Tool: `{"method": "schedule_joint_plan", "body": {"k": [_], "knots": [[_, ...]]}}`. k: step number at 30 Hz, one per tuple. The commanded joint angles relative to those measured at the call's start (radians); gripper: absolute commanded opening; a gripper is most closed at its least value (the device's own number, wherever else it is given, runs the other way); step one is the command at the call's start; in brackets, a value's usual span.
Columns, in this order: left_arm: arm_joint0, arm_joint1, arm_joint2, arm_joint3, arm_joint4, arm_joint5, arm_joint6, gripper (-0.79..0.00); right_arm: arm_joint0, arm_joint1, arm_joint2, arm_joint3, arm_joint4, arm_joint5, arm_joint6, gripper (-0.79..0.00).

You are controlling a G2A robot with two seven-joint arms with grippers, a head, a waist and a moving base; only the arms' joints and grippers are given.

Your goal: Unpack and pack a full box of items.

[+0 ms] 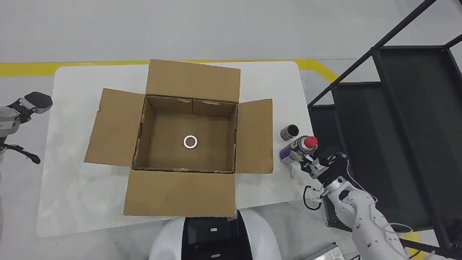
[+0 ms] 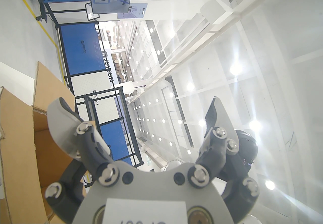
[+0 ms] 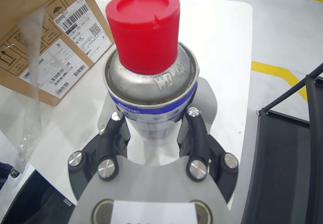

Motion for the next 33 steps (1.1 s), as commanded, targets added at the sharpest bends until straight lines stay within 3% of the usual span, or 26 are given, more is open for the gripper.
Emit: {"method": "schedule_joint_plan", "body": {"k": [1, 4, 8, 16, 21, 33], "knots": [[0.0, 0.0, 0.0, 0.0, 0.0, 0.0, 0.0, 0.0, -0.032, 0.005, 0.023, -0.042, -0.026, 0.009, -0.016, -0.785], [0.0, 0.0, 0.0, 0.0, 0.0, 0.0, 0.0, 0.0, -0.109, 0.011, 0.071, -0.161, -0.043, 0.029, -0.059, -0.785], [0.0, 0.0, 0.0, 0.0, 0.0, 0.0, 0.0, 0.0, -0.214, 0.022, 0.143, -0.381, -0.069, -0.025, -0.098, -0.785], [0.0, 0.0, 0.0, 0.0, 0.0, 0.0, 0.0, 0.0, -0.278, 0.027, 0.207, -0.764, -0.169, 0.044, -0.006, -0.785], [0.0, 0.0, 0.0, 0.0, 0.0, 0.0, 0.0, 0.0, -0.176, 0.026, 0.091, -0.849, -0.23, 0.036, 0.134, -0.785], [0.0, 0.0, 0.0, 0.0, 0.0, 0.0, 0.0, 0.0, 0.237, -0.018, -0.409, -0.68, -0.429, 0.099, 0.508, -0.785]]}}
